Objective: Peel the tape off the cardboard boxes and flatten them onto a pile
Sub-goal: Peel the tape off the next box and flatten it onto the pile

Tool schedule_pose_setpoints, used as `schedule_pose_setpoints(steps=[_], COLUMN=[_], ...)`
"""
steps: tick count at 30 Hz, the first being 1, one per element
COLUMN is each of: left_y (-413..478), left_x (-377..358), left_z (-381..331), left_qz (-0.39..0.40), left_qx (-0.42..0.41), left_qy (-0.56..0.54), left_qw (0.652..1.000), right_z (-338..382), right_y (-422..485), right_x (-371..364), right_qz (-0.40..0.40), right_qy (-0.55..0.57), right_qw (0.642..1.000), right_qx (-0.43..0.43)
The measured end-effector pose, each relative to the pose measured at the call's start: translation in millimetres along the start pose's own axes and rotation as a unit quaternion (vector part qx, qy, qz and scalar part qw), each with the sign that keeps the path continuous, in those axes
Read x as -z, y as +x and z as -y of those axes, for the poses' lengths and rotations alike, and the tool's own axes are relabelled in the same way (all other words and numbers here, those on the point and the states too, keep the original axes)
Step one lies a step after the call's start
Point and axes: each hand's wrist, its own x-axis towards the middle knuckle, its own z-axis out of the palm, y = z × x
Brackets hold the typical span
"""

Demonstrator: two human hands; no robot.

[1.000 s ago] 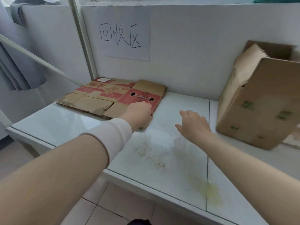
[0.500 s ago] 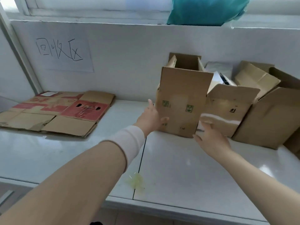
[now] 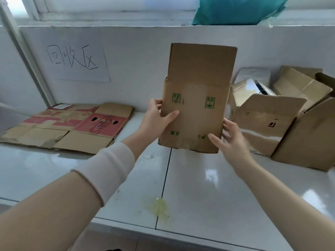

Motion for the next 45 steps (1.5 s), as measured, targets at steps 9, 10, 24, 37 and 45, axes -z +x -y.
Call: schedule_pose_setpoints(steps=[9,10,24,37,45], left_y=[-52,-56,-70,-53,-54], left_x=[96,108,166,174,180], left_z=[-38,-41,-44,-38,-36], left_qz=[-0.109,-0.117,-0.125,-0.151,-0.149], left_qx=[-0.007,0.001,0.086,0.111,0.119], left_qy=[-0.018,-0.007,0.016,0.015,0.015], left_qw=[0.994,0.993,0.988,0.982,0.982], right_z=[98,108,148,168,170], right_y=[-23,-25,-22,-40,-40], right_x=[-61,-69,-125,-141,-168], right_qz=[0.109,0.121,0.181,0.044,0.095], right_qy=[0.056,0.052,-0.049,-0.461,-0.316], right_qw=[0.992,0.991,0.982,0.857,0.925], right_qx=[0.022,0.029,0.004,0.226,0.189])
